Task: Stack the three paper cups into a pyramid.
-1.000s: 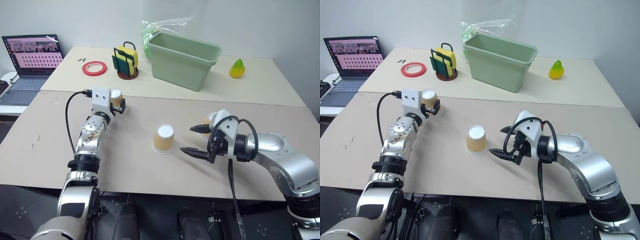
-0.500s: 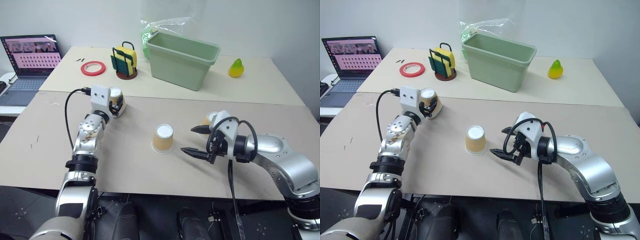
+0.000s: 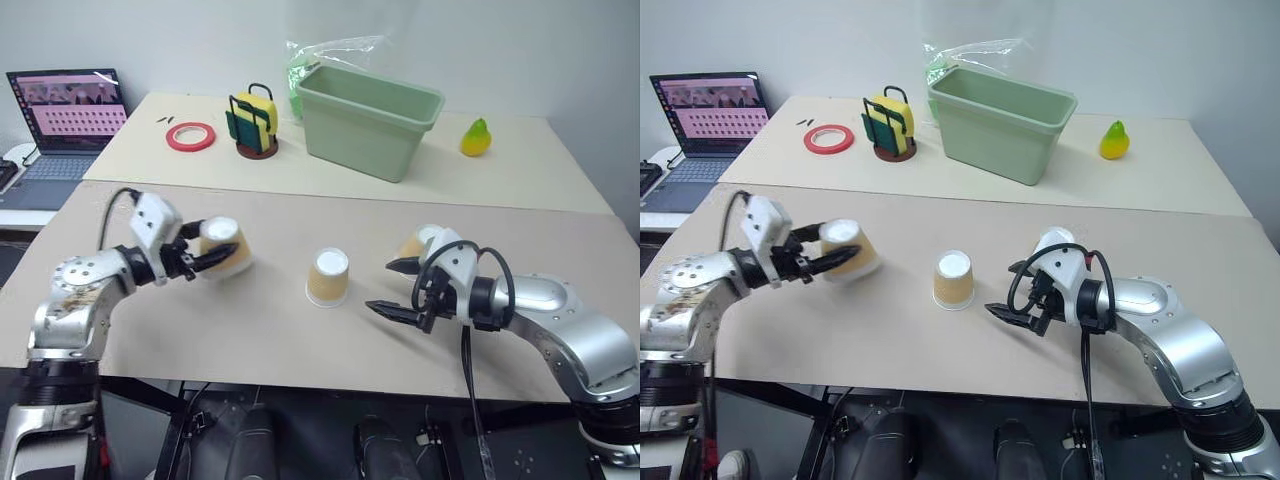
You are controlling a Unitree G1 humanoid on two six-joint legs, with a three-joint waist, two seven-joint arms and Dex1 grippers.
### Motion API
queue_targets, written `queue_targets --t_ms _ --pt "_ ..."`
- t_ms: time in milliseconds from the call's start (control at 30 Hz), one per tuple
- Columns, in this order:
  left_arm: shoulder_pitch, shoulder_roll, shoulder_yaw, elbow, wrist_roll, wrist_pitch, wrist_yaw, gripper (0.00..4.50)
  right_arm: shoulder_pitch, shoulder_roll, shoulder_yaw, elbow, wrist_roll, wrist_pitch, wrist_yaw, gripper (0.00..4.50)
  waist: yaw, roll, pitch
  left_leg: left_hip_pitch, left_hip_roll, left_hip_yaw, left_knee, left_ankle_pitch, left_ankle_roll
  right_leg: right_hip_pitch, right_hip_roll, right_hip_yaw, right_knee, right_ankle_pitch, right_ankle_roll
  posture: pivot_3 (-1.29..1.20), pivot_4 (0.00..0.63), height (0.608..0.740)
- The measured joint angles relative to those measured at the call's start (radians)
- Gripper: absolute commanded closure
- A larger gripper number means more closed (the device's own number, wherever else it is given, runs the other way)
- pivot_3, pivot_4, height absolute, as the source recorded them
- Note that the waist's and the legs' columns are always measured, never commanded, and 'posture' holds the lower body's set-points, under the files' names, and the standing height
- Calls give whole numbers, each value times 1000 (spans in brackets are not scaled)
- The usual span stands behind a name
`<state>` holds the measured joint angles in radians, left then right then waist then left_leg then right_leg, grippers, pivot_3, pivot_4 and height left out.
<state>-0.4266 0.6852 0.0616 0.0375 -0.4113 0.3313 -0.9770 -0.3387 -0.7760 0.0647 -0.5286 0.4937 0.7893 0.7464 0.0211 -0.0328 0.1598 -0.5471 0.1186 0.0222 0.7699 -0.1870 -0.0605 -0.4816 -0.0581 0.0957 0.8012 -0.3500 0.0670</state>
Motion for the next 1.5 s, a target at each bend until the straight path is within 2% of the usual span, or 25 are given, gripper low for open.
queue_targets --t_ms 167,567,633,667,733,833,1067,1233,1300,1500 --pt "-41 -99 -100 51 44 -78 -48 2002 2 0 -4 -3 0 9 -12 0 -8 0 0 0 0 0 -1 0 0 0 1 0 0 4 6 0 150 656" --pt "-73 -124 -126 92 64 -108 -114 2002 39 -11 -51 -46 2 48 -40 0 -10 0 0 1 0 0 -1 0 0 1 0 0 0 3 7 0 150 656" --pt "-72 -124 -128 89 64 -106 -120 1048 39 -11 -53 -47 2 49 -41 0 -10 0 0 1 0 0 -1 0 0 1 0 0 0 3 7 0 150 656" --pt "-72 -124 -130 88 63 -105 -128 815 39 -11 -53 -48 2 49 -42 0 -10 0 0 1 0 0 -1 0 0 1 0 0 0 3 7 0 150 656" --pt "-57 -127 -158 88 72 -102 -139 42 39 -10 -53 -50 2 49 -42 0 -10 0 0 1 0 0 0 0 0 1 0 0 0 3 7 0 150 656" --pt "-44 -129 -167 84 77 -86 -136 42 39 -10 -53 -50 1 49 -42 0 -11 0 0 1 0 0 -1 0 0 0 0 0 0 3 7 0 150 656" --pt "-45 -39 -110 -41 42 4 -134 42 70 -53 -110 -24 1 42 -18 0 -11 0 0 1 0 0 -1 0 0 0 0 0 0 3 6 0 150 656" --pt "-43 113 -4 -153 -45 139 -155 42 161 -136 -155 82 -40 -5 40 0 -11 0 0 1 0 0 0 0 0 0 0 0 0 1 2 0 150 656" --pt "-43 137 19 -181 -68 173 -158 42 164 -146 -155 115 -58 -18 41 0 -11 0 0 1 0 0 0 0 0 0 0 1 0 -1 1 0 150 656" --pt "-51 160 72 -249 -129 254 -117 42 25 -65 -83 348 -167 -44 -40 0 -20 1 1 0 0 1 0 0 0 -2 0 1 1 0 2 0 150 656"
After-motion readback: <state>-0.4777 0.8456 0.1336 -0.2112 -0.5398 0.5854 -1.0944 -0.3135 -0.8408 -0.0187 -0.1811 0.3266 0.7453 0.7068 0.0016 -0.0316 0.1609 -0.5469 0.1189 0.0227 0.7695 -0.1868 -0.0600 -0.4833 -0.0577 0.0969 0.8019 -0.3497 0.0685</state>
